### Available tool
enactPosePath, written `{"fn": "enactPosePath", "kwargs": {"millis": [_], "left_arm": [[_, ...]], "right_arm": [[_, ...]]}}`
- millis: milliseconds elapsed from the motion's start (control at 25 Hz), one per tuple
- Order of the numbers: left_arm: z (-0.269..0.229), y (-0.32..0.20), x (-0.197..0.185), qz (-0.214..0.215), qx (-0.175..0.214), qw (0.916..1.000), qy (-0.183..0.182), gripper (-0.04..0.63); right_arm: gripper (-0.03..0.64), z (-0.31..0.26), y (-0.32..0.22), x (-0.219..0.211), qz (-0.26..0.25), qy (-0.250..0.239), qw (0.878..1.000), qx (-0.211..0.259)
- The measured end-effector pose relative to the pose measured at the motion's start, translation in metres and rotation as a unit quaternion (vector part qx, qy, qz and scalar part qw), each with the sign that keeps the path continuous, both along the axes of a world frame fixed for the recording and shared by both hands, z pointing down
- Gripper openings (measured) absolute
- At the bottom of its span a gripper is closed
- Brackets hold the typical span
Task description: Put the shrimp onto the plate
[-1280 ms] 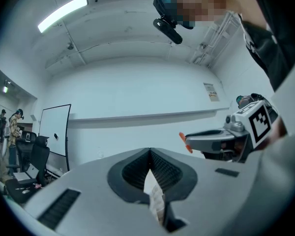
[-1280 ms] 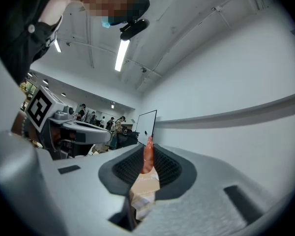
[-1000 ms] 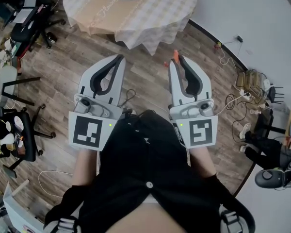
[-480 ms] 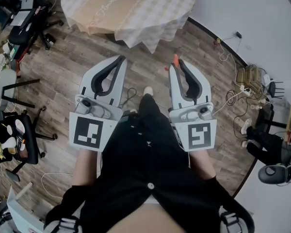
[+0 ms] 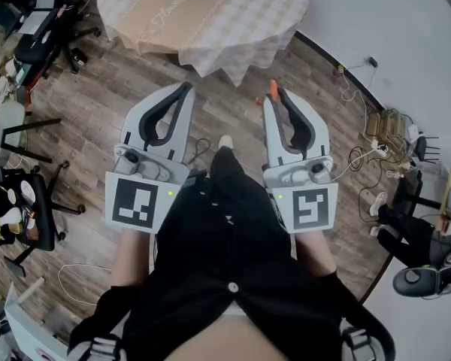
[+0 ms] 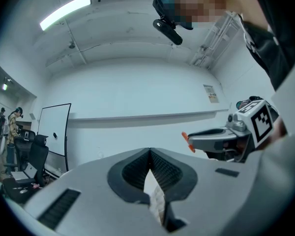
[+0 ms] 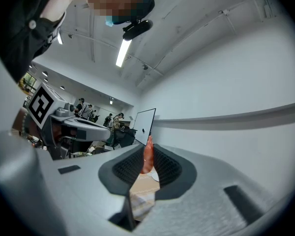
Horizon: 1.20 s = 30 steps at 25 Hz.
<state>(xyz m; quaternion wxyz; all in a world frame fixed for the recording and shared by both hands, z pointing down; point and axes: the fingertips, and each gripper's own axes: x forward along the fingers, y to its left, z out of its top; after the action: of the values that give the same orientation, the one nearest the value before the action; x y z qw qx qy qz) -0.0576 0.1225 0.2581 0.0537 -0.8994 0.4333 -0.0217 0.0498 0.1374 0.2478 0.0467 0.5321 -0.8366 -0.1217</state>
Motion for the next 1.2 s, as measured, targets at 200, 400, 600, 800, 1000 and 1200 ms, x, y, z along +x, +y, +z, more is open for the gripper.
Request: {"fn": "enactPosePath", "kwargs": {"millis": [200,400,600,800,1000,1200], "left_arm": [[-0.001,-0.016,0.008,-0.005,0.003,1.0,-0.006,0.003],[-0.002,-0.035,0.017,-0.014,0.005,0.9999,-0.008,0.003],[-0.006,-0.058,0.027,-0.025,0.009,0.9996,-0.008,0.003],[-0.013,-0.079,0.037,-0.043,0.012,0.999,-0.007,0.003],[-0.017,-0.098,0.046,-0.06,0.016,0.998,-0.008,0.003],[-0.021,-0.114,0.052,-0.075,0.018,0.997,-0.007,0.003]], "right_arm": [[0.044,0.003,-0.018,0.006,-0.006,0.006,1.0,0.001],[0.044,0.003,-0.04,0.014,-0.018,0.003,1.0,0.003],[0.044,0.0,-0.065,0.024,-0.03,0.0,1.0,0.004],[0.045,-0.005,-0.091,0.03,-0.051,-0.003,0.999,0.01],[0.044,-0.01,-0.114,0.04,-0.067,-0.005,0.998,0.014],[0.044,-0.014,-0.133,0.047,-0.082,-0.004,0.997,0.015]]}}
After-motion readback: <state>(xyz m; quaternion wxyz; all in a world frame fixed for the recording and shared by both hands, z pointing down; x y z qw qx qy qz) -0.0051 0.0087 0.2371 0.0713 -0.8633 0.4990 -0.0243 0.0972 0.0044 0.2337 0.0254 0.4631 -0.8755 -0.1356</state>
